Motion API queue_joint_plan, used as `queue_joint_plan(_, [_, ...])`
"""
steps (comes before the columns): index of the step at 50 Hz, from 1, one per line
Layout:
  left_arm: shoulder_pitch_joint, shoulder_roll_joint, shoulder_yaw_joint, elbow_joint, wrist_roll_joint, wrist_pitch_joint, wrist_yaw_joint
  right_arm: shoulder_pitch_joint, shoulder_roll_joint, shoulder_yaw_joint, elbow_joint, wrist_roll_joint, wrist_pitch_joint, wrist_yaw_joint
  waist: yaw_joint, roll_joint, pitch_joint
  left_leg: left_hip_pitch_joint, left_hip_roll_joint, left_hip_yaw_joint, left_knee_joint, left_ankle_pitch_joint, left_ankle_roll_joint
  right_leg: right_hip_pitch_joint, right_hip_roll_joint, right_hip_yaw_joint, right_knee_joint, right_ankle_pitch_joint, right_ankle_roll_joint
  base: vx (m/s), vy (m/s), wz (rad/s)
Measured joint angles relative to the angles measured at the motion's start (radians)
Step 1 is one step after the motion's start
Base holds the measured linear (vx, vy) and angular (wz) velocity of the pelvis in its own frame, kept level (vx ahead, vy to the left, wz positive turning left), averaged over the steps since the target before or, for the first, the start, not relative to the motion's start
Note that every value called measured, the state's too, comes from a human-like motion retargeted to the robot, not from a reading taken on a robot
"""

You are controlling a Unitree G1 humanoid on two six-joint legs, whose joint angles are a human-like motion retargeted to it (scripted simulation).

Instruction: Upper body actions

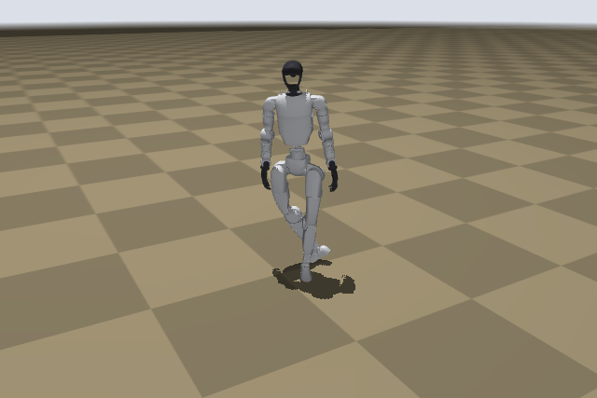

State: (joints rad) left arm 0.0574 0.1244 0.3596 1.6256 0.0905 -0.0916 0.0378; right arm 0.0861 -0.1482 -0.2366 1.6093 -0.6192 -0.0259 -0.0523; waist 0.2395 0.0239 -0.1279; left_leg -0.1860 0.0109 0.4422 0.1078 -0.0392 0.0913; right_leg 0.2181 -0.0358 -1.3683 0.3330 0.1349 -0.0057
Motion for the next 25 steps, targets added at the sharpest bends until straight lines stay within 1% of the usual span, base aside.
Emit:
queue_joint_plan(1, [0.002, 0.000, 0.005, 0.006, -0.003, 0.004, -0.004, -0.004, -0.001, 0.000, -0.007, 0.016, -0.015, -0.003, -0.029, 0.029, -0.001, -0.002, 0.020, -0.042, 0.005, 0.004, 0.002, -0.026, -0.042, 0.058, 0.137, -0.007, -0.018, 0.36, -0.35, 2.27])
queue_joint_plan(2, [0.002, -0.001, 0.010, 0.009, -0.005, 0.009, -0.007, -0.010, -0.001, 0.001, -0.013, 0.034, -0.026, -0.005, -0.054, 0.050, 0.001, -0.004, 0.031, -0.077, 0.007, 0.010, 0.006, -0.061, -0.091, 0.126, 0.272, -0.032, -0.017, 0.24, -0.38, 2.18])
queue_joint_plan(3, [-0.003, -0.004, 0.015, 0.005, -0.005, 0.015, -0.010, -0.020, 0.000, 0.001, -0.016, 0.058, -0.031, -0.008, -0.072, 0.053, 0.009, -0.004, 0.025, -0.101, 0.001, 0.020, 0.011, -0.115, -0.152, 0.215, 0.402, -0.093, 0.023, 0.19, -0.46, 2.18])
queue_joint_plan(4, [-0.010, -0.008, 0.017, -0.003, -0.006, 0.017, -0.011, -0.028, 0.003, -0.001, -0.017, 0.080, -0.033, -0.008, -0.092, 0.046, 0.023, 0.000, 0.008, -0.126, -0.011, 0.036, 0.018, -0.194, -0.179, 0.336, 0.493, -0.137, 0.074, 0.14, -0.55, 2.30])
queue_joint_plan(5, [-0.019, -0.012, 0.018, -0.012, -0.008, 0.018, -0.012, -0.035, 0.008, -0.004, -0.017, 0.101, -0.033, -0.006, -0.113, 0.034, 0.038, 0.006, -0.015, -0.153, -0.028, 0.053, 0.024, -0.286, -0.187, 0.474, 0.565, -0.171, 0.131, 0.04, -0.53, 2.32])
queue_joint_plan(6, [-0.025, -0.016, 0.014, -0.024, -0.010, 0.013, -0.014, -0.036, 0.013, -0.008, -0.018, 0.117, -0.034, 0.000, -0.118, 0.026, 0.050, 0.011, -0.026, -0.167, -0.039, 0.068, 0.026, -0.341, -0.149, 0.568, 0.561, -0.181, 0.161, -0.02, -0.48, 2.10])
queue_joint_plan(7, [-0.032, -0.019, 0.008, -0.035, -0.012, 0.007, -0.016, -0.037, 0.018, -0.011, -0.019, 0.131, -0.035, 0.007, -0.117, 0.018, 0.059, 0.014, -0.035, -0.182, -0.050, 0.080, 0.028, -0.385, -0.123, 0.640, 0.550, -0.193, 0.176, -0.01, -0.48, 1.61])
queue_joint_plan(8, [-0.039, -0.021, 0.001, -0.045, -0.014, 0.002, -0.019, -0.038, 0.021, -0.011, -0.020, 0.141, -0.036, 0.014, -0.104, 0.009, 0.064, 0.013, -0.043, -0.199, -0.057, 0.090, 0.029, -0.406, -0.120, 0.671, 0.525, -0.211, 0.160, 0.06, -0.54, 1.39])
queue_joint_plan(10, [-0.047, -0.024, -0.015, -0.059, -0.012, -0.006, -0.026, -0.033, 0.027, -0.006, -0.023, 0.140, -0.036, 0.020, -0.095, 0.002, 0.069, 0.007, -0.052, -0.254, -0.067, 0.107, 0.028, -0.424, -0.136, 0.667, 0.441, -0.251, 0.117, 0.06, -0.49, 1.39])
queue_joint_plan(12, [-0.052, -0.024, -0.029, -0.066, -0.005, -0.008, -0.031, -0.029, 0.032, 0.005, -0.026, 0.119, -0.031, 0.013, -0.096, -0.007, 0.074, 0.006, -0.068, -0.314, -0.079, 0.125, 0.026, -0.439, -0.141, 0.672, 0.310, -0.287, 0.087, -0.01, -0.39, 1.59])
queue_joint_plan(13, [-0.054, -0.024, -0.035, -0.067, -0.002, -0.007, -0.033, -0.028, 0.034, 0.011, -0.027, 0.107, -0.028, 0.007, -0.100, -0.015, 0.081, 0.011, -0.081, -0.345, -0.088, 0.134, 0.024, -0.448, -0.134, 0.692, 0.230, -0.303, 0.081, -0.01, -0.41, 1.70])
queue_joint_plan(15, [-0.054, -0.025, -0.041, -0.066, -0.003, -0.008, -0.035, -0.025, 0.039, 0.022, -0.030, 0.082, -0.022, -0.001, -0.118, -0.035, 0.099, 0.030, -0.117, -0.410, -0.104, 0.149, 0.021, -0.462, -0.121, 0.759, 0.070, -0.326, 0.090, -0.02, -0.38, 1.79])
queue_joint_plan(16, [-0.051, -0.024, -0.040, -0.063, -0.004, -0.009, -0.037, -0.024, 0.041, 0.028, -0.030, 0.071, -0.019, -0.002, -0.127, -0.047, 0.111, 0.047, -0.137, -0.438, -0.112, 0.154, 0.021, -0.461, -0.122, 0.790, -0.005, -0.324, 0.096, -0.01, -0.35, 1.66])
queue_joint_plan(17, [-0.047, -0.023, -0.037, -0.060, -0.006, -0.009, -0.039, -0.022, 0.044, 0.034, -0.030, 0.061, -0.016, -0.003, -0.133, -0.059, 0.122, 0.065, -0.154, -0.463, -0.120, 0.157, 0.020, -0.455, -0.125, 0.804, -0.076, -0.302, 0.089, 0.01, -0.32, 1.38])
queue_joint_plan(18, [-0.040, -0.020, -0.033, -0.055, -0.007, -0.008, -0.040, -0.020, 0.047, 0.040, -0.030, 0.053, -0.013, -0.003, -0.133, -0.069, 0.131, 0.087, -0.166, -0.482, -0.127, 0.158, 0.019, -0.441, -0.130, 0.785, -0.140, -0.238, 0.055, 0.03, -0.25, 0.99])
queue_joint_plan(19, [-0.032, -0.015, -0.028, -0.049, -0.007, -0.005, -0.041, -0.017, 0.050, 0.045, -0.028, 0.045, -0.010, -0.002, -0.126, -0.079, 0.138, 0.107, -0.175, -0.491, -0.132, 0.157, 0.016, -0.429, -0.119, 0.833, -0.167, -0.224, 0.049, 0.07, -0.18, 0.59])
queue_joint_plan(20, [-0.023, -0.010, -0.023, -0.042, -0.007, -0.002, -0.042, -0.014, 0.053, 0.049, -0.027, 0.037, -0.007, 0.000, -0.116, -0.089, 0.142, 0.126, -0.183, -0.496, -0.137, 0.154, 0.013, -0.420, -0.099, 0.915, -0.175, -0.236, 0.058, 0.06, -0.13, 0.16])
queue_joint_plan(21, [-0.016, -0.007, -0.016, -0.035, -0.006, 0.004, -0.040, -0.011, 0.057, 0.048, -0.027, 0.029, -0.005, 0.004, -0.097, -0.086, 0.132, 0.128, -0.171, -0.494, -0.135, 0.147, 0.007, -0.393, -0.122, 0.759, -0.155, -0.254, 0.059, 0.02, -0.12, 0.00])
queue_joint_plan(22, [-0.010, -0.006, -0.008, -0.027, -0.006, 0.009, -0.037, -0.011, 0.060, 0.044, -0.028, 0.021, -0.002, 0.010, -0.085, -0.085, 0.124, 0.130, -0.163, -0.496, -0.131, 0.139, 0.002, -0.379, -0.131, 0.688, -0.141, -0.268, 0.062, -0.06, -0.13, 0.11])
queue_joint_plan(23, [-0.007, -0.006, 0.001, -0.016, -0.010, 0.012, -0.032, -0.015, 0.062, 0.037, -0.030, 0.014, 0.002, 0.019, -0.086, -0.087, 0.123, 0.132, -0.162, -0.508, -0.122, 0.130, -0.002, -0.390, -0.111, 0.786, -0.140, -0.272, 0.072, -0.12, -0.15, 0.12])
queue_joint_plan(24, [-0.003, -0.008, 0.013, -0.008, -0.020, 0.010, -0.025, -0.019, 0.064, 0.033, -0.033, 0.011, 0.003, 0.022, -0.077, -0.089, 0.123, 0.135, -0.158, -0.504, -0.112, 0.117, -0.007, -0.384, -0.104, 0.793, -0.141, -0.278, 0.070, -0.18, -0.16, -0.11])
queue_joint_plan(25, [0.003, -0.012, 0.025, -0.001, -0.034, 0.004, -0.016, -0.024, 0.065, 0.032, -0.037, 0.011, 0.001, 0.023, -0.062, -0.093, 0.124, 0.139, -0.153, -0.491, -0.101, 0.102, -0.011, -0.370, -0.103, 0.755, -0.144, -0.285, 0.063, -0.14, -0.12, -0.17])
